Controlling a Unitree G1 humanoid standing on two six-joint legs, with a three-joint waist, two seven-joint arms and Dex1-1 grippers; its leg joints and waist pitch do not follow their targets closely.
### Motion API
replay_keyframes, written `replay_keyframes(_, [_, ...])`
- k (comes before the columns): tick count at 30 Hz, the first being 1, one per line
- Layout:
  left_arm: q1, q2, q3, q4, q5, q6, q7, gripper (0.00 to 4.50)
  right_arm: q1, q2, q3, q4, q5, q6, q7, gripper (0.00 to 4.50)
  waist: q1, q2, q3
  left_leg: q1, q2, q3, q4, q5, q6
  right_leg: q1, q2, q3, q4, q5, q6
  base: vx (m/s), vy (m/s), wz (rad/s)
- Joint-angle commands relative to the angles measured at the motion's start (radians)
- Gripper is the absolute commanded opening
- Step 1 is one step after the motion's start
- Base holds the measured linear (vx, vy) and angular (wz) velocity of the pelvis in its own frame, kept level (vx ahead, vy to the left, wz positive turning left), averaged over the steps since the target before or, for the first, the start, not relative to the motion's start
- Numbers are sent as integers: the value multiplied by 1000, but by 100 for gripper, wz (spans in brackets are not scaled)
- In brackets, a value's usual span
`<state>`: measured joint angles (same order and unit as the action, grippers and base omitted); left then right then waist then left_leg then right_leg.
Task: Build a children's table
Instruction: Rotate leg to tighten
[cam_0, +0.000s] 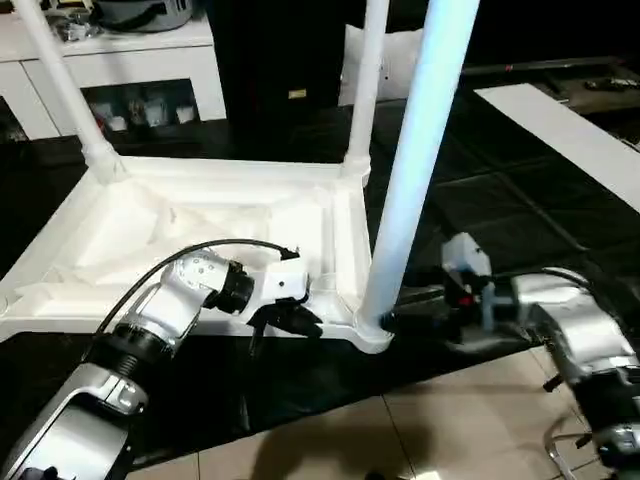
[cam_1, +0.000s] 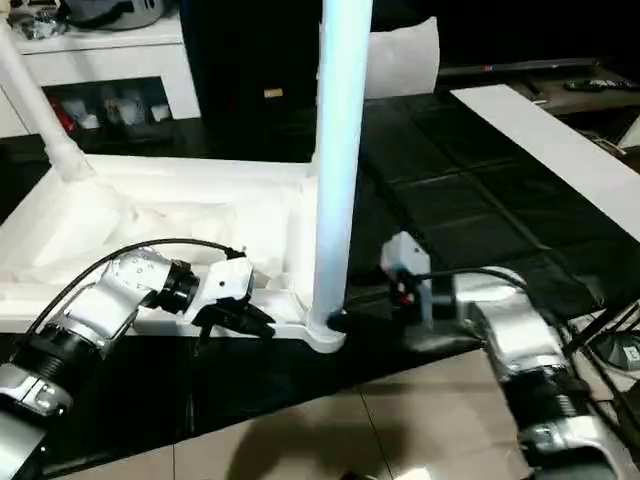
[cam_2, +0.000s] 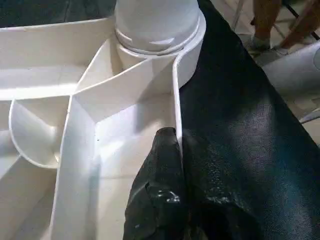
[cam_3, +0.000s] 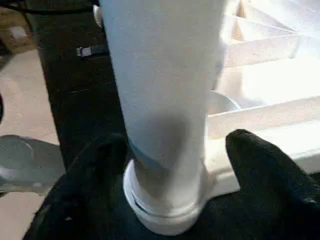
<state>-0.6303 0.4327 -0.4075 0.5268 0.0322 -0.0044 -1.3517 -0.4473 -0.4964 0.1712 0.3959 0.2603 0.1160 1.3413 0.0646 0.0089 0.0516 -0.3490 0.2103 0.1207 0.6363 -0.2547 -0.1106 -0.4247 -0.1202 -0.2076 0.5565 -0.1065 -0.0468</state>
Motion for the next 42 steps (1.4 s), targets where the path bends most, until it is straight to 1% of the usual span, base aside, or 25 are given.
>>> replay_keyframes(1, [1,-2,-27,-40,0,-16,-45,0,-18,-4,7,4,-13,-14,13,319,-4,-11,-83,-16,22,21,-78,-12,90,86,-45,64,-52,-394,-80,0,0,0])
replay_keyframes(2, [2,-2,-27,-42,0,-15,-46,0,-21,0,8,10,-13,-15,15,313,-4,-9,-83,-16,22,21,-78,-6,89,86,-45,65,-52,-389,-82,0,0,0])
replay_keyframes(6, [7,-2,-28,-52,-2,-10,-51,0,-37,18,19,33,-6,-10,31,268,-5,-9,-82,-16,20,23,-78,-15,88,86,-45,64,-53,-400,-79,0,0,0])
replay_keyframes(7, [7,-2,-29,-53,-2,-9,-50,0,-38,18,23,34,-5,-8,36,268,-4,-7,-82,-14,22,22,-78,-12,87,85,-44,65,-53,-400,-81,0,0,0])
replay_keyframes(12, [6,-2,-32,-52,-1,-8,-50,0,-36,16,33,33,1,10,64,228,-4,-10,-83,-16,21,22,-78,-15,85,87,-44,65,-52,-397,-81,0,0,0])
replay_keyframes(14, [6,-2,-32,-51,-1,-8,-50,0,-36,14,34,33,1,13,69,223,-4,-11,-83,-16,22,22,-78,-14,86,86,-43,65,-51,-396,-80,0,0,0])
replay_keyframes(16, [7,0,-31,-52,-1,-5,-49,0,-37,13,36,36,1,20,80,199,-4,-9,-83,-15,23,22,-78,-10,85,85,-44,66,-51,-393,-82,0,0,0])
replay_keyframes(21, [12,-1,-26,-56,-4,8,-47,0,-33,11,42,27,11,41,93,194,-5,-8,-82,-15,22,23,-78,-13,85,86,-43,66,-52,-395,-82,0,0,0])
replay_keyframes(25, [12,-19,-7,-55,-17,64,-16,0,-14,37,23,-14,45,94,58,191,-4,-9,-81,-15,21,23,-78,-15,80,86,-43,65,-54,-405,-78,0,0,0])
replay_keyframes(26, [1,-41,11,-48,-18,117,31,0,1,67,15,-59,56,175,-21,191,-5,-10,-81,-16,20,24,-79,-14,78,87,-41,65,-54,-407,-74,0,0,0])
replay_keyframes(27, [-2,-46,15,-46,-18,126,41,0,3,72,16,-65,53,182,-36,191,-4,-9,-81,-15,20,23,-79,-8,75,87,-41,65,-55,-407,-71,0,0,0])
replay_keyframes(28, [-8,-57,24,-40,-19,147,64,0,8,84,18,-80,44,200,-71,191,-7,-10,-80,-17,18,24,-79,-11,66,87,-40,64,-58,-419,-61,0,0,0])
replay_keyframes(30, [-24,-86,46,-30,-21,194,125,0,17,121,19,-108,23,223,-158,191,-11,-10,-76,-13,12,26,-78,-56,48,83,-40,54,-72,-490,-31,0,0,0])
replay_keyframes(31, [-33,-107,61,-23,-25,219,163,0,19,151,13,-119,19,235,-211,191,-16,-10,-74,-9,4,28,-74,-86,39,79,-38,46,-85,-544,-1,0,0,0])
replay_keyframes(32, [-41,-124,72,-18,-28,239,196,0,18,177,7,-125,12,244,-260,191,-23,-10,-72,-10,-1,28,-71,-117,36,77,-36,34,-99,-593,30,0,0,0])
replay_keyframes(33, [-51,-146,85,-11,-30,262,235,0,13,208,2,-127,-7,255,-324,191,-27,-9,-71,-9,-2,27,-69,-133,33,77,-35,27,-103,-610,46,0,0,0])
replay_keyframes(34, [-59,-163,95,-3,-30,276,267,0,9,230,-1,-125,-23,259,-369,191,-41,-9,-69,-10,-5,25,-64,-162,28,76,-30,11,-117,-636,78,0,0,0])
replay_keyframes(35, [-68,-183,106,5,-31,298,305,0,4,261,-9,-124,-39,272,-430,191,-49,-4,-68,-6,-4,23,-62,-186,29,76,-30,1,-126,-651,91,0,0,0])
replay_keyframes(36, [-78,-202,117,16,-29,314,343,0,-4,292,-20,-118,-49,281,-489,191,-72,10,-72,-15,20,7,-73,-219,34,100,-36,-12,-126,-606,99,0,0,0])
replay_keyframes(37, [-88,-220,127,29,-26,323,384,0,-12,322,-34,-111,-53,291,-543,191,-80,15,-73,-19,35,-2,-82,-241,35,110,-39,-10,-119,-577,93,0,0,0])
replay_keyframes(38, [-99,-243,141,45,-21,333,434,0,-22,359,-51,-102,-65,307,-626,191,-92,17,-72,-23,56,-11,-97,-277,36,114,-41,8,-96,-514,70,0,0,0])
replay_keyframes(39, [-108,-259,153,56,-18,337,473,0,-30,382,-62,-93,-76,316,-683,191,-102,11,-73,-16,43,-7,-94,-286,29,109,-45,15,-99,-505,57,0,0,0])
replay_keyframes(40, [-116,-274,165,68,-15,338,511,0,-37,400,-71,-83,-88,322,-735,191,-106,2,-73,-14,28,0,-86,-268,26,103,-46,14,-108,-522,56,0,0,0])
replay_keyframes(41, [-132,-299,185,90,-10,336,573,0,-53,434,-87,-56,-112,324,-831,191,-108,-1,-75,-8,14,8,-77,-242,24,96,-47,11,-114,-538,49,0,0,0])
replay_keyframes(42, [-148,-326,205,113,-4,324,634,0,-65,472,-105,-29,-128,318,-912,191,-120,3,-78,-16,0,12,-71,-178,33,97,-50,4,-119,-556,37,0,0,0])
